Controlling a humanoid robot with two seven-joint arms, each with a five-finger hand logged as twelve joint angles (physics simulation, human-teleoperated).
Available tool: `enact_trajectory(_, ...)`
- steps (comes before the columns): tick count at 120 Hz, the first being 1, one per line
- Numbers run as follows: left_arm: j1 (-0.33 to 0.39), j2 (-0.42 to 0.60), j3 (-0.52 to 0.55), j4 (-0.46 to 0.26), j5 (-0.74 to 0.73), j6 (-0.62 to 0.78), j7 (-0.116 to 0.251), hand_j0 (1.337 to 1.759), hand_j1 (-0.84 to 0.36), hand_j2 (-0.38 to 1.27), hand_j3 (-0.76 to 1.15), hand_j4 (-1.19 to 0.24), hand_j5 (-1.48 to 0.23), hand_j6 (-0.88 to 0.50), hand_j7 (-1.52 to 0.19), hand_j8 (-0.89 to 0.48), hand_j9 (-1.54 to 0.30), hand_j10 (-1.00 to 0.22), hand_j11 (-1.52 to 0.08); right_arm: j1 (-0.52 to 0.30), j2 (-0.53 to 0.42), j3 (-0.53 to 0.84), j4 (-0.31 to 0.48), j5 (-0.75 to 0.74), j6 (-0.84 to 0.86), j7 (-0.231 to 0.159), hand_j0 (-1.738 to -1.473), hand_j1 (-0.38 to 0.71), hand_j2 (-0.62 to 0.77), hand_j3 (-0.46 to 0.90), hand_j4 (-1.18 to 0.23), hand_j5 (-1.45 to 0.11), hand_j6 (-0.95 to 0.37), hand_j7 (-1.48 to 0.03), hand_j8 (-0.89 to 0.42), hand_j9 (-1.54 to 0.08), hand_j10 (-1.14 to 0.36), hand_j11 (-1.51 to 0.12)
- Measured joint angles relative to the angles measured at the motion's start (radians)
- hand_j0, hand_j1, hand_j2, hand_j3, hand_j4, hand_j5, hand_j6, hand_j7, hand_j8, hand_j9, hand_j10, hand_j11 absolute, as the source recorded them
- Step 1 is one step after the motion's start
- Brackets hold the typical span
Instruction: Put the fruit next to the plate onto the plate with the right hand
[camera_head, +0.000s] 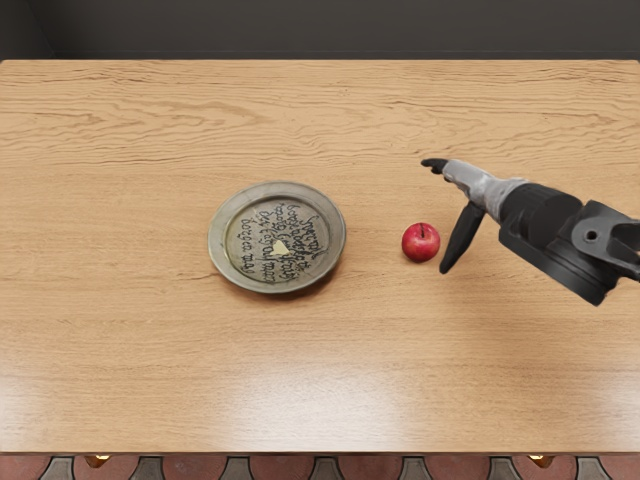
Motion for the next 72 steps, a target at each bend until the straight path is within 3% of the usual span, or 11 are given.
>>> enact_trajectory(6, 0.0, 0.0, 0.0, 0.0, 0.0, 0.0, 0.0, 1.658, 0.07, 0.05, 0.0, -0.23, -0.3, -0.23, -0.3, -0.23, -0.3, -0.23, -0.3, 0.04, 0.017, -0.047, 0.0, 0.03, -0.032, 0.0, -1.658, -0.3, -0.01, 0.0, -0.04, -0.05, -0.04, -0.05, -0.04, -0.05, -0.04, -0.05)
enact_trajectory(19, 0.0, 0.0, 0.0, 0.0, 0.0, 0.0, 0.0, 1.658, 0.07, 0.05, 0.0, -0.23, -0.3, -0.23, -0.3, -0.23, -0.3, -0.23, -0.3, 0.228, 0.121, -0.271, -0.003, 0.179, -0.157, 0.0, -1.658, -0.3, -0.01, 0.0, -0.04, -0.05, -0.04, -0.05, -0.04, -0.05, -0.04, -0.05)
enact_trajectory(30, 0.0, 0.0, 0.0, 0.0, 0.0, 0.0, 0.0, 1.658, 0.07, 0.05, 0.0, -0.23, -0.3, -0.23, -0.3, -0.23, -0.3, -0.23, -0.3, 0.305, 0.166, -0.362, -0.009, 0.251, -0.203, 0.0, -1.658, -0.3, -0.01, 0.0, -0.04, -0.05, -0.04, -0.05, -0.04, -0.05, -0.04, -0.05)
enact_trajectory(49, 0.0, 0.0, 0.0, 0.0, 0.0, 0.0, 0.0, 1.658, 0.07, 0.05, 0.0, -0.23, -0.3, -0.23, -0.3, -0.23, -0.3, -0.23, -0.3, 0.345, 0.202, -0.424, -0.034, 0.29, -0.229, 0.0, -1.658, -0.3, -0.01, 0.0, -0.04, -0.05, -0.04, -0.05, -0.04, -0.05, -0.04, -0.05)
enact_trajectory(72, 0.0, 0.0, 0.0, 0.0, 0.0, 0.0, 0.0, 1.658, 0.07, 0.05, 0.0, -0.23, -0.3, -0.23, -0.3, -0.23, -0.3, -0.23, -0.3, 0.323, 0.242, -0.457, -0.085, 0.301, -0.235, 0.0, -1.658, -0.3, -0.01, 0.0, -0.04, -0.05, -0.04, -0.05, -0.04, -0.05, -0.04, -0.05)
